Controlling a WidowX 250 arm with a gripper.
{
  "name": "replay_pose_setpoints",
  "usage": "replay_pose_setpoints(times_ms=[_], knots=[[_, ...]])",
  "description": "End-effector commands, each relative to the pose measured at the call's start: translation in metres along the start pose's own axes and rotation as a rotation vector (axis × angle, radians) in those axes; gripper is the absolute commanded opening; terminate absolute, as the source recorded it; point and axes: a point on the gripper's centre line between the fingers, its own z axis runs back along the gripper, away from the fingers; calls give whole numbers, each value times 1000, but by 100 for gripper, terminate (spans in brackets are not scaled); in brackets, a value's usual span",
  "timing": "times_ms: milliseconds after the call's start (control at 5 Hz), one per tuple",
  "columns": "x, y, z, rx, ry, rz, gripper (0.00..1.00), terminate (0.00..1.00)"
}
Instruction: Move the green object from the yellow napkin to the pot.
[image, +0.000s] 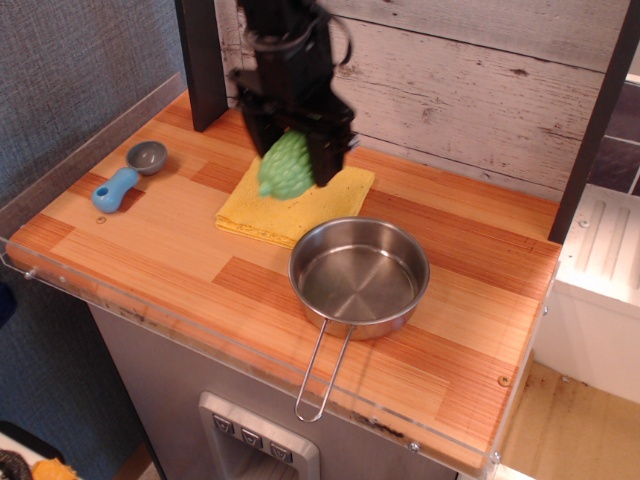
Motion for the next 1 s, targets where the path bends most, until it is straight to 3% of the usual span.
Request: replay_pose_setpoints(times_ms=[0,200,400,600,800], knots=[[-16,-51,1,-44,7,-150,0,0],[-23,-67,-9,-48,32,-177,0,0],[-24,-67,-12,-41,44,-165,100,0],[-23,-65,-4,-39,21,-165,100,0],[-30,-36,34,13,-18,-107,100,0]])
